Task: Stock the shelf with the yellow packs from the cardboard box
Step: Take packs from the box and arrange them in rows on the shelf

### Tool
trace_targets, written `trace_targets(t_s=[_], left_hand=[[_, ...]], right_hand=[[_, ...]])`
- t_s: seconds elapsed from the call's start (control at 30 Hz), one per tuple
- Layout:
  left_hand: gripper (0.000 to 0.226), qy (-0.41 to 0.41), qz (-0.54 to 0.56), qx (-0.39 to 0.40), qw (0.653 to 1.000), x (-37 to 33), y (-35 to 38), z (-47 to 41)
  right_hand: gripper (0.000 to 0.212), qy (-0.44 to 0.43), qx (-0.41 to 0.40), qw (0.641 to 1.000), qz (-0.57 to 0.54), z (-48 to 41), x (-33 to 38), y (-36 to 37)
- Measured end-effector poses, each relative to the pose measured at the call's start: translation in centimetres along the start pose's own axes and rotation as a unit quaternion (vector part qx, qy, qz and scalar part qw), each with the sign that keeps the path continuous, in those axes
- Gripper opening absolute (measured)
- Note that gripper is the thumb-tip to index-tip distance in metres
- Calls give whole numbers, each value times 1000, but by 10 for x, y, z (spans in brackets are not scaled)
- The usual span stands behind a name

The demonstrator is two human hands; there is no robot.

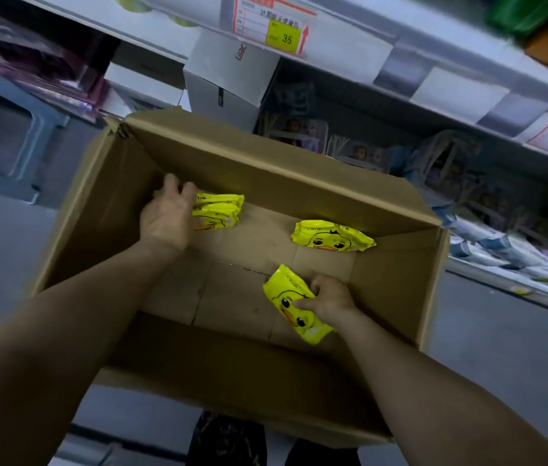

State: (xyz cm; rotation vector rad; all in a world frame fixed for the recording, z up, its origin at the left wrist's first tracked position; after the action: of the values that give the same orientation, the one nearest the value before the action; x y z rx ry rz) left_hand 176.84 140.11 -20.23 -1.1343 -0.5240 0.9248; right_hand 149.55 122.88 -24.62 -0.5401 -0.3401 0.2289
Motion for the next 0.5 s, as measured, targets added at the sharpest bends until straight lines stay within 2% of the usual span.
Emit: trace_targets(t_s=[0.17, 0.33, 0.4, 0.47, 0.5], left_hand=[[34, -34, 12, 70, 997, -18, -12, 15], [29, -111, 150, 111, 976, -48, -55, 51], [33, -123, 289, 118, 942, -61, -71, 71], [20, -118, 439, 135, 880, -81, -91, 92], [14, -100, 478, 145, 861, -94, -105, 105]], right_hand=[[39, -18, 51, 978, -201, 35, 9, -9], [21, -48, 101, 946, -303, 84, 10, -54], [27, -52, 124, 931, -339, 108, 6, -79], [32, -71, 143, 909, -385, 132, -1, -109], [31, -83, 153, 897, -407, 146, -7, -126]])
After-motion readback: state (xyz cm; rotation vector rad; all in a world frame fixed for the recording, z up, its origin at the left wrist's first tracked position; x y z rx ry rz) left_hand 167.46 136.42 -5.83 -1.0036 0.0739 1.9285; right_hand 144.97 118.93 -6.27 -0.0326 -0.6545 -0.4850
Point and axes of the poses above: each hand's wrist, its own z-axis away from the middle knuckle, its own y-axis out of the palm, x = y × z, the point moved 2 cm from there along -z, towards the middle knuckle, and after that the axes turned 2 degrees about -x, right-handed, at the moved point
